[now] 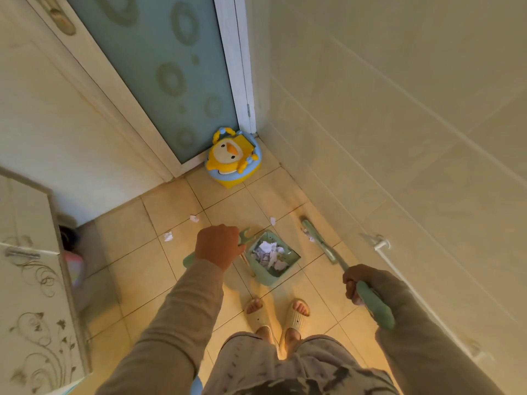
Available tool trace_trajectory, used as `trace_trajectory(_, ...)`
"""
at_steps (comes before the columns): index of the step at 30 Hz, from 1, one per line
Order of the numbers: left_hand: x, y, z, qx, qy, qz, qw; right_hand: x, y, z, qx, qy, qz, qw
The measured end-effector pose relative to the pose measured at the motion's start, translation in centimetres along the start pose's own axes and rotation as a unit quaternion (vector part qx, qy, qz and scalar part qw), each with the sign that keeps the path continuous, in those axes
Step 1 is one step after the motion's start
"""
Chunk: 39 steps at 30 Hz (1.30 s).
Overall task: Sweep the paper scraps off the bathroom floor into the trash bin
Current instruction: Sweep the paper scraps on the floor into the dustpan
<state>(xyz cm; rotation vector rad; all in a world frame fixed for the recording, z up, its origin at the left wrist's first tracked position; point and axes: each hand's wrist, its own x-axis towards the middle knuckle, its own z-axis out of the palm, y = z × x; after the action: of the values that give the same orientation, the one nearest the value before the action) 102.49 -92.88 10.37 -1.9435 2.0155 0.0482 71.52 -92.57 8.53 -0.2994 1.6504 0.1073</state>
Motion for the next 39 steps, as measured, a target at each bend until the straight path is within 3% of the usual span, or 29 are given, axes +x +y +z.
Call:
trace_trajectory(6, 0.5, -0.7, -0.3, -0.008, -0.002, -0.006, 1.0, -1.6, 1.1, -5.1, 0.037, -0.04, -0.007, 0.998)
trace_trajectory(10, -0.1, -1.2, -0.1, -0.013, -0.005, -0.014, 1.0, -1.2, 0.7, -6.1, -0.035, -0.031, -0.002, 0.999)
trace_trajectory(17, -2.5, -1.7, 0.3, -0.04, -0.013, -0.081, 0.996, -2.5, -3.1, -2.8, -0.111, -0.021, -0.027, 0.993)
trace_trajectory(26, -5.2, -3.9, 1.2, -0.089, -0.031, -0.156, 0.983, -4.8, -6.5, 2.6, -0.071, -0.018, -0.12, 0.99)
trace_trajectory(32, -4.1, -1.9, 0.8, -0.092, -0.054, -0.142, 0.984, -1.2, -7.4, 6.1, -0.225, 0.053, -0.098, 0.968)
trace_trajectory(39, -2.5, -2.7, 1.0, -0.076, -0.031, -0.141, 0.987, -0.4, -2.5, 6.0, -0.357, 0.028, -0.02, 0.933)
